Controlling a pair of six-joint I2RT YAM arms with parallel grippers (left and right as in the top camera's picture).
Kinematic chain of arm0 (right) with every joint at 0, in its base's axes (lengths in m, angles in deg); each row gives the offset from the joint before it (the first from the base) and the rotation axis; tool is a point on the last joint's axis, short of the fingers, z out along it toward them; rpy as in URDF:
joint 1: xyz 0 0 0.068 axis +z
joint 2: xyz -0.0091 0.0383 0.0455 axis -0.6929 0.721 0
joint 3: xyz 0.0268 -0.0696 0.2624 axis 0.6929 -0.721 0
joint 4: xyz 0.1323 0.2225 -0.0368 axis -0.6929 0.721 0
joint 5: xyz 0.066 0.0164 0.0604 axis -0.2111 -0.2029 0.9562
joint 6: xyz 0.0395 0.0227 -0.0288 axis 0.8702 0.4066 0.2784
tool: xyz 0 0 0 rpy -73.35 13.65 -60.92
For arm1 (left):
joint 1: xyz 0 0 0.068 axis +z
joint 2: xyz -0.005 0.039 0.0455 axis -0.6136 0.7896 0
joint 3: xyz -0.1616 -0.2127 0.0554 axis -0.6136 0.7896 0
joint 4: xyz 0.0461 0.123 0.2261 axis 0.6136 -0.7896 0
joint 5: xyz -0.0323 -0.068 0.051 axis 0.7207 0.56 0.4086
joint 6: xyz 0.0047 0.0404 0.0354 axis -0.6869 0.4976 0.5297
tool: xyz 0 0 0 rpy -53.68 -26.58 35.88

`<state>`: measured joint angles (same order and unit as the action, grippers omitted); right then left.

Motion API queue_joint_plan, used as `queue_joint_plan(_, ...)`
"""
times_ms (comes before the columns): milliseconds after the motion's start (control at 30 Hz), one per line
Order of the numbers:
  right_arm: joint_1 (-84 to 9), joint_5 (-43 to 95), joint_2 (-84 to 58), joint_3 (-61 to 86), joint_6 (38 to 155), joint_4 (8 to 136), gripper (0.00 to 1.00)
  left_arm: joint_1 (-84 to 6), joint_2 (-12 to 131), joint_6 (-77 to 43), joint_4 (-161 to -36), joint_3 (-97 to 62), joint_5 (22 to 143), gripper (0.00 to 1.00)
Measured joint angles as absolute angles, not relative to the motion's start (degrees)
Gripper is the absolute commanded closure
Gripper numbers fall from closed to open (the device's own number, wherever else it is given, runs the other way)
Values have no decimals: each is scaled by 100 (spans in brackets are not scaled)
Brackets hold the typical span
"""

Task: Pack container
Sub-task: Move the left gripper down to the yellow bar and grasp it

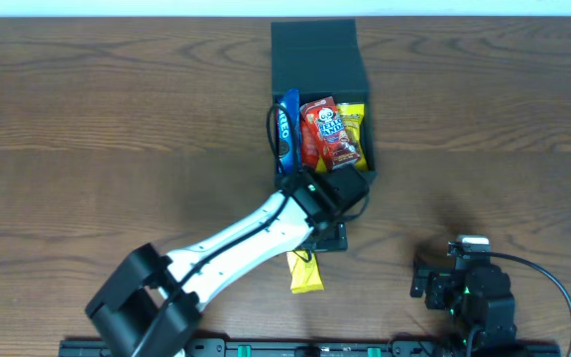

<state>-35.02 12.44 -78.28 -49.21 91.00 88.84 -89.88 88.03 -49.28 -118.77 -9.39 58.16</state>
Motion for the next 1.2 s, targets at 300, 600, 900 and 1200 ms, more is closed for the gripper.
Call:
queue_joint_plan(300,-3502,1244,-7828,-4921,9102,8884,1,-8946,9474,-5240,-11884,-939,6107,4)
queue_joint_plan(600,-3502,1244,-7828,-4921,9100,8884,1,-8726,9863,-5249,-11864,-939,6192,5)
queue_joint_plan(900,-3502,1244,-7828,-4921,9102,8884,1,-8680,10029,-5197,-11744,-946,6319,0)
queue_joint_plan(1200,-3502,1244,-7828,-4921,9102,8884,1,-8680,10029,-5079,-11672,-946,6337,18)
